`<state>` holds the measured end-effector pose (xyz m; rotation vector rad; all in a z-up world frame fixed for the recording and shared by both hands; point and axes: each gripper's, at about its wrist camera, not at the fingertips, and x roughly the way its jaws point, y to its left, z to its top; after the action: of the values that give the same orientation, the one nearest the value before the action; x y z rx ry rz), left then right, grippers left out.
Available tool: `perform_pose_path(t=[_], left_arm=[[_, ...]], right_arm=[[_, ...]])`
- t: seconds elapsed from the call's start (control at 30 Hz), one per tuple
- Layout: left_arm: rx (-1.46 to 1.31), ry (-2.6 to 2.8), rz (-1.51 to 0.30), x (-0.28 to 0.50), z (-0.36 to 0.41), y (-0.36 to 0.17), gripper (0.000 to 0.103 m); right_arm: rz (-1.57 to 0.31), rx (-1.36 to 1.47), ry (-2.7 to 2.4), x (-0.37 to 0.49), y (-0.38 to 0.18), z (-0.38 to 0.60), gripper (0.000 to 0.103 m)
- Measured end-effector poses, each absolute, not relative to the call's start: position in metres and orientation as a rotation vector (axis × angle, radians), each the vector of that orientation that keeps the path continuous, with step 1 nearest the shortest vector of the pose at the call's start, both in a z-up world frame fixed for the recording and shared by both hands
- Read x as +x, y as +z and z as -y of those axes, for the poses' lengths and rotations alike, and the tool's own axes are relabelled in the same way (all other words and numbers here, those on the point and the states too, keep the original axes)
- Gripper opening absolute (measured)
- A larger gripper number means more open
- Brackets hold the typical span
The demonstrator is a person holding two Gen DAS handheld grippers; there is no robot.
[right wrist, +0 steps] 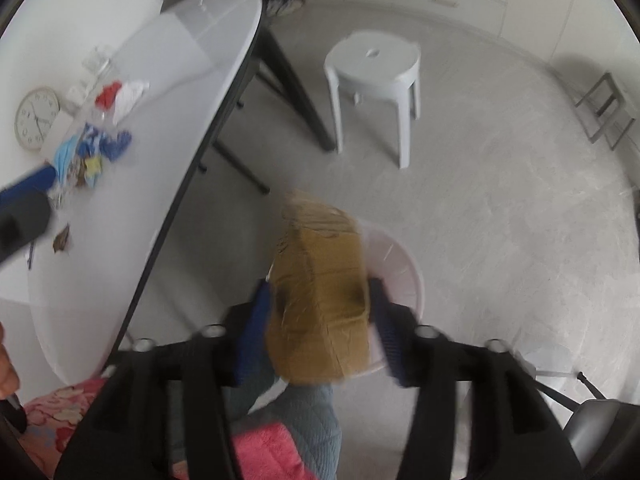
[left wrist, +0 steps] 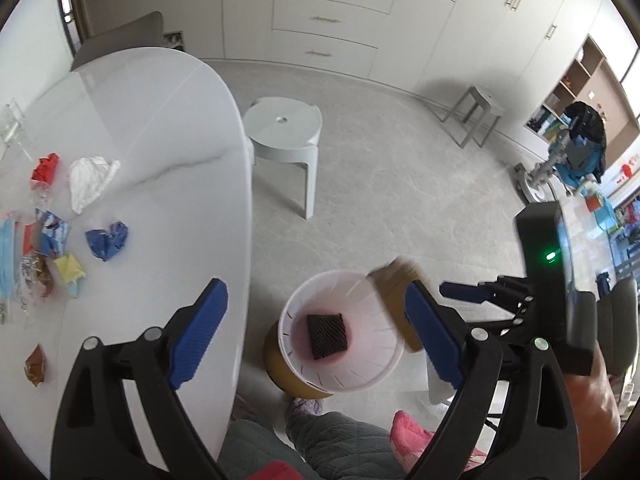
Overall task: Collect trash
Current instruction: 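Drop the black mesh net and brown cardboard into the white bin with both tools, then grasp the brown paper wrapper with the left tool while the right tool grasps the blue wrapper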
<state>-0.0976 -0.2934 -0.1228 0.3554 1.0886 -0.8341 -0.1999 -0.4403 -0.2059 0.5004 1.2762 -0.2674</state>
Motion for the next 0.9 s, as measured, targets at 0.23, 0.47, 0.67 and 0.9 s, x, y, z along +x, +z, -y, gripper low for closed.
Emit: perform_pose_path(t=[0.23, 0.47, 0.67, 0.9], left_arm=[[0.302, -0.778, -1.078, -0.089, 0.279, -0.113, 0.087], [0.252, -0.707, -1.053, -0.074, 0.259, -0.096, 0.087], [0.195, -0.567, -1.031, -0.054, 0.202, -0.090, 0.090], [0.133, -0.295, -1.011, -0.021, 0.094, -0.100, 0.091]], right_arm=[[-1.224, 0.489, -0.316, -0.189, -0.176, 0.451, 0.095], [-1.147, 0.458, -0.292, -0.162, -0.134, 0.449, 0.096], [-1.072, 0.415, -0.178, -0.127, -0.101, 0.416, 0.100], [-1.051, 0.313, -0.014, -0.072, -0.090, 0.350, 0.100]])
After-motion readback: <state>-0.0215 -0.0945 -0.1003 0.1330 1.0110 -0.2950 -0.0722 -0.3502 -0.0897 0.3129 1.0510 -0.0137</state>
